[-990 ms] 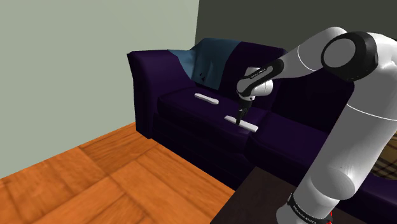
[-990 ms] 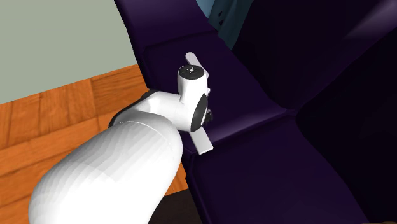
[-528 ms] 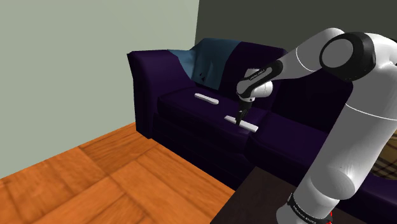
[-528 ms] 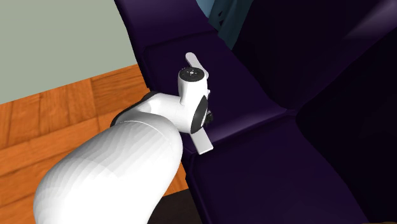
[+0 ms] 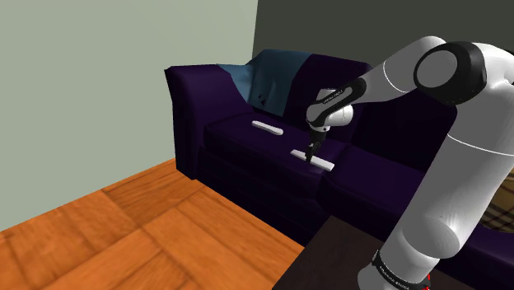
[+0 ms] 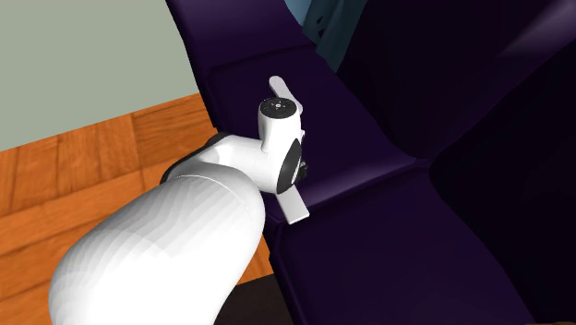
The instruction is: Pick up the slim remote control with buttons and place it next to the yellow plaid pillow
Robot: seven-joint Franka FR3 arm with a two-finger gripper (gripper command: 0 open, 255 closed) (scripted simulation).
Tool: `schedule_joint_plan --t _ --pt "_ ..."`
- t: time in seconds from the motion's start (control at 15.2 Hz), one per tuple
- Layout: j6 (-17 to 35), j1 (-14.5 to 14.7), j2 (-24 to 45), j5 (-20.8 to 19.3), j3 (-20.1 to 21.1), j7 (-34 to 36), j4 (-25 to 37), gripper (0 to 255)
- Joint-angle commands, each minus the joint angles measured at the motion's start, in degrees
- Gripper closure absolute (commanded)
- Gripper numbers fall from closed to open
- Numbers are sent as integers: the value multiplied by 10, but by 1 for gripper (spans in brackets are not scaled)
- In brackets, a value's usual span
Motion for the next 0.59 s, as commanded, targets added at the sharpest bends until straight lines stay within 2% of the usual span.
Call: schedule_joint_plan --t 0.0,0.13,0.53 --pt "0 0 0 0 0 0 0 255" --pt "0 0 0 0 0 0 0 255" --pt "-46 1 -32 -18 0 12 17 255"
